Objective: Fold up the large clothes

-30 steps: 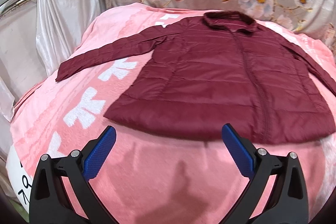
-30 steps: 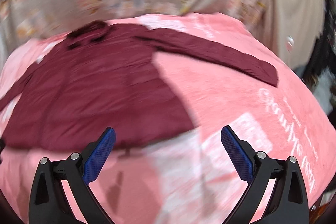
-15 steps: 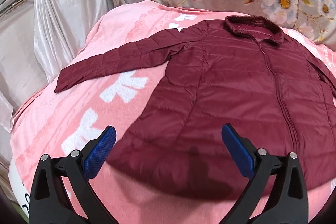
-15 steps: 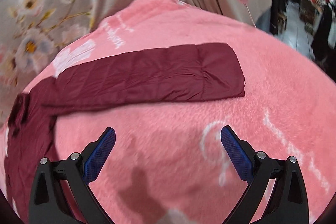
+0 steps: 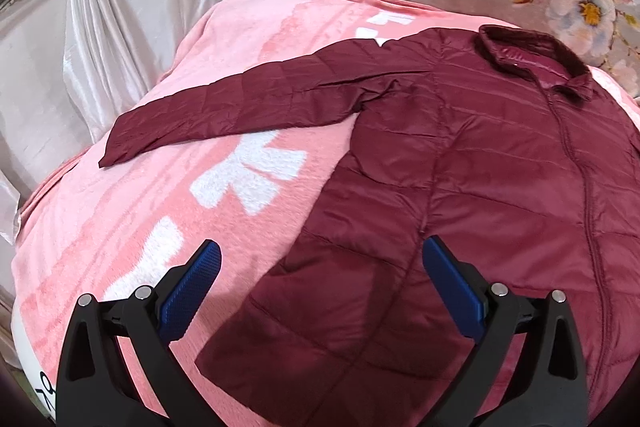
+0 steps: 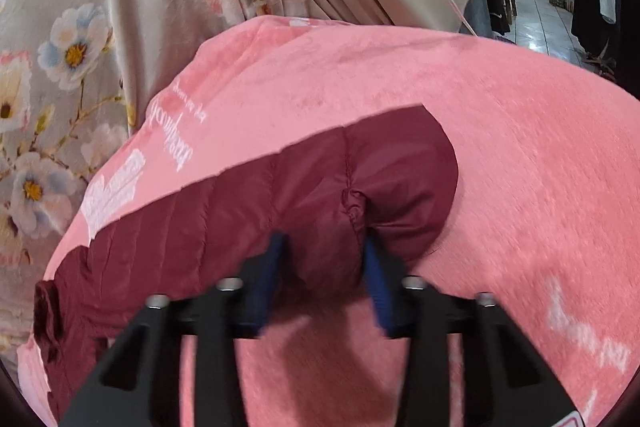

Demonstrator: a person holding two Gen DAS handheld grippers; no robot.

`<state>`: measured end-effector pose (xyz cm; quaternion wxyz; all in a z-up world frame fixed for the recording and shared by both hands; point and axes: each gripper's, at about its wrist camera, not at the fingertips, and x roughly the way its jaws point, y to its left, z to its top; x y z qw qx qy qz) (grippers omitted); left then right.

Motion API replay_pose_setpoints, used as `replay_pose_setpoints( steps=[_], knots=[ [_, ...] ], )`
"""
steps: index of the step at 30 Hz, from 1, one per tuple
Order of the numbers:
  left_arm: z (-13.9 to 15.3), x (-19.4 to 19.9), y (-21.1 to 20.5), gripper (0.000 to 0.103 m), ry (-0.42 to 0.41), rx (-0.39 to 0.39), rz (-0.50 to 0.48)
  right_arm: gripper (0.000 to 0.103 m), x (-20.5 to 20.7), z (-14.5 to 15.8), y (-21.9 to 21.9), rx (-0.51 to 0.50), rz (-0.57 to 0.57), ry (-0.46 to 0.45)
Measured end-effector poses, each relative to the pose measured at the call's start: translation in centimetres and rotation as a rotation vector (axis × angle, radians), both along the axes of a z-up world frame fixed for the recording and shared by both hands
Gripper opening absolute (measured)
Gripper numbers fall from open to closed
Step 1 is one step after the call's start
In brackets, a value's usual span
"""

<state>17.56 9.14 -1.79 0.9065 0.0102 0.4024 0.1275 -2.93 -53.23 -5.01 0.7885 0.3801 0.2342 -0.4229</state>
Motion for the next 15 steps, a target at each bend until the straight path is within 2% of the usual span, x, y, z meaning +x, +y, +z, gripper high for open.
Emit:
replay_pose_setpoints(
  steps=[2, 5, 8, 11, 15],
  knots=[
    [-0.1, 0.2, 0.2, 0.098, 0.002, 0.009, 0.007, 0.011, 1.2, 1.4, 0.2, -0.042, 0.015, -0.007],
    [-0.2, 0.5, 0.5, 0.098, 0.006, 0.022, 0.015, 0.01, 4.1, 5.3, 2.4, -0.165, 0.083, -0.028],
    [0.0, 0.9, 0.8, 0.098, 0.002, 0.028, 0.026, 0.01, 9.2, 10.1, 7.3, -0.309, 0.25, -0.057],
    [0.2, 1.2, 1.1, 0.098, 0.0, 0.026, 0.036, 0.01, 13.5, 12.9, 12.4, -0.389, 0.421, -0.094],
    [0.2, 1.7, 1.9, 0.098, 0.005, 0.011, 0.05, 0.01, 19.5, 14.4, 20.7, -0.433, 0.676, -0.128]
  ],
)
